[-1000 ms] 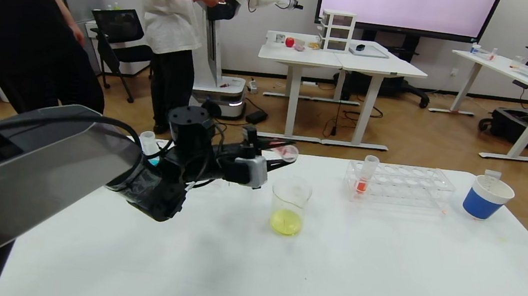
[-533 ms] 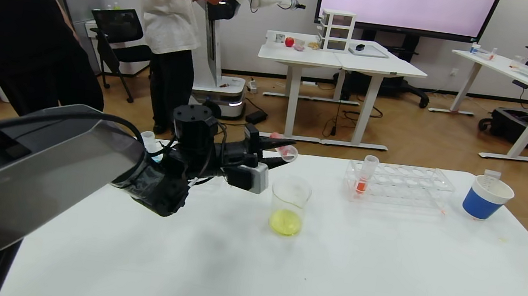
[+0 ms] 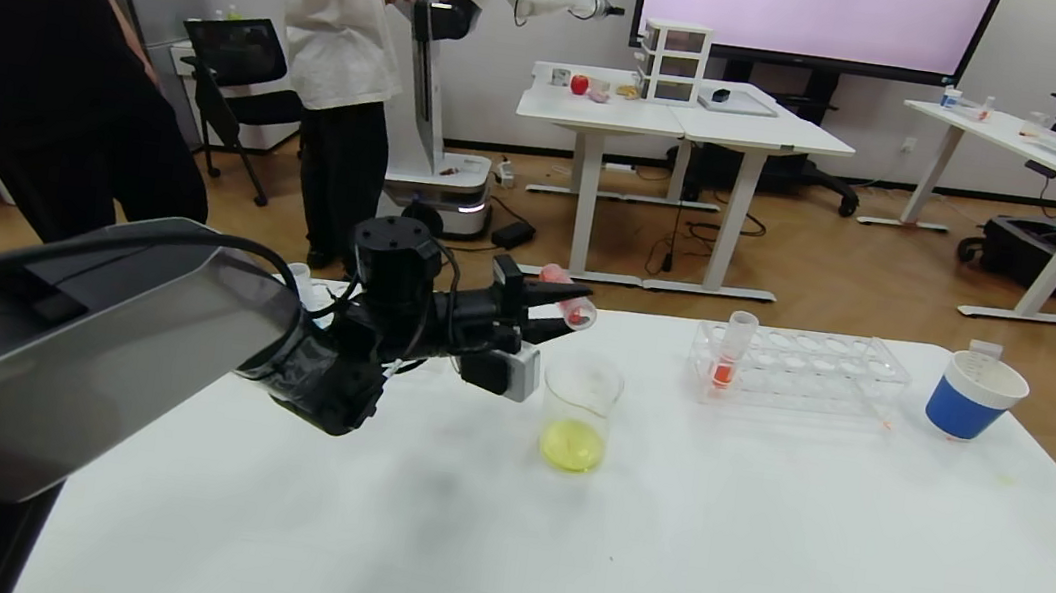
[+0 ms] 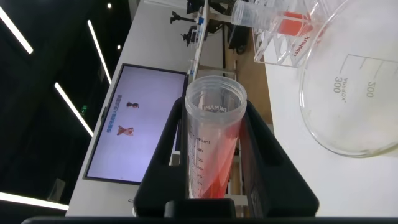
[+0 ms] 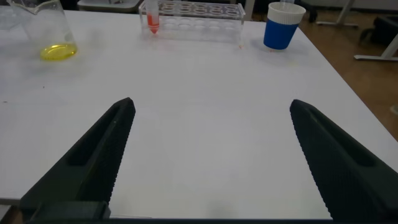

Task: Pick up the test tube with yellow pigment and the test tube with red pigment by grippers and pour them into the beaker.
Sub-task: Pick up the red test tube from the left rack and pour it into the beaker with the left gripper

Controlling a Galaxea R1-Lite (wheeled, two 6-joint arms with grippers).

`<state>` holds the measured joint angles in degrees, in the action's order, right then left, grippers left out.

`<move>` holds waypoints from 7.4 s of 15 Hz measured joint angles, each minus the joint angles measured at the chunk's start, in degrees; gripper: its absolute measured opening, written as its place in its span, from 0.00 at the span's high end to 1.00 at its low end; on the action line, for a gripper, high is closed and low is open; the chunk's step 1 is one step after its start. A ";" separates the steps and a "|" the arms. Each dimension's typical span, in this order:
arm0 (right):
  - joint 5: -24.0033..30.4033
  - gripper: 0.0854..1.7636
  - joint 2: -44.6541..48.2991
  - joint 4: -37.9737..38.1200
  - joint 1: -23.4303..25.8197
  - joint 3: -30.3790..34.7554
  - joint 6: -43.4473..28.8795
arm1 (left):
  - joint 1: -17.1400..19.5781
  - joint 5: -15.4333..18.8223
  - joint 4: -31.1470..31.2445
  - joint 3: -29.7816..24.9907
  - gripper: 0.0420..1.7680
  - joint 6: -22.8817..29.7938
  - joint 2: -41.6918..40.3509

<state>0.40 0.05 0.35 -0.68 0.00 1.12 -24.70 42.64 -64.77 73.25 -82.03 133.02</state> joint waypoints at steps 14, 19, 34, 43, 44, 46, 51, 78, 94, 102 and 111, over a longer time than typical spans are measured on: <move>0.01 0.02 0.00 -0.02 0.00 0.00 0.00 | -0.44 -2.27 1.49 -1.43 0.73 -14.45 0.22; 0.01 0.02 0.00 -0.02 0.00 0.00 -0.02 | -0.51 -2.54 6.45 -1.18 0.73 -21.05 -0.91; 0.00 0.02 0.00 0.00 0.00 0.00 0.00 | -1.62 -11.69 6.06 -2.74 0.73 14.97 -7.73; -0.02 0.02 0.00 -0.02 0.00 0.00 0.00 | -5.07 -63.67 1.10 -3.02 0.73 75.06 -11.61; 0.00 0.02 0.00 0.00 0.00 0.00 -0.02 | -4.77 -66.01 4.83 -2.74 0.73 79.60 -12.65; 0.00 0.02 0.00 -0.02 0.00 0.00 0.00 | -4.18 -68.44 8.19 -2.76 0.73 84.07 -14.53; 0.00 0.02 0.00 -0.02 0.00 0.00 0.00 | 3.32 -68.24 12.20 -3.11 0.73 84.14 -17.68; -0.02 0.02 0.00 0.00 0.02 0.00 0.00 | 36.24 -55.81 5.03 -10.41 0.73 88.48 -7.14; -0.02 0.02 0.00 -0.02 0.00 0.00 0.00 | 30.71 -55.83 8.52 -8.27 0.01 86.54 -13.04; -0.02 0.02 0.00 0.00 0.00 0.00 -0.02 | 16.69 -59.39 12.20 -4.60 0.01 81.40 -17.94; -0.02 0.02 0.00 -0.02 0.00 0.00 0.00 | 13.54 -59.39 17.53 -12.45 0.01 79.17 -37.57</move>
<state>0.38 0.05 0.33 -0.68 0.00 1.12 -11.15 -16.75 -47.24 60.81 -2.86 95.45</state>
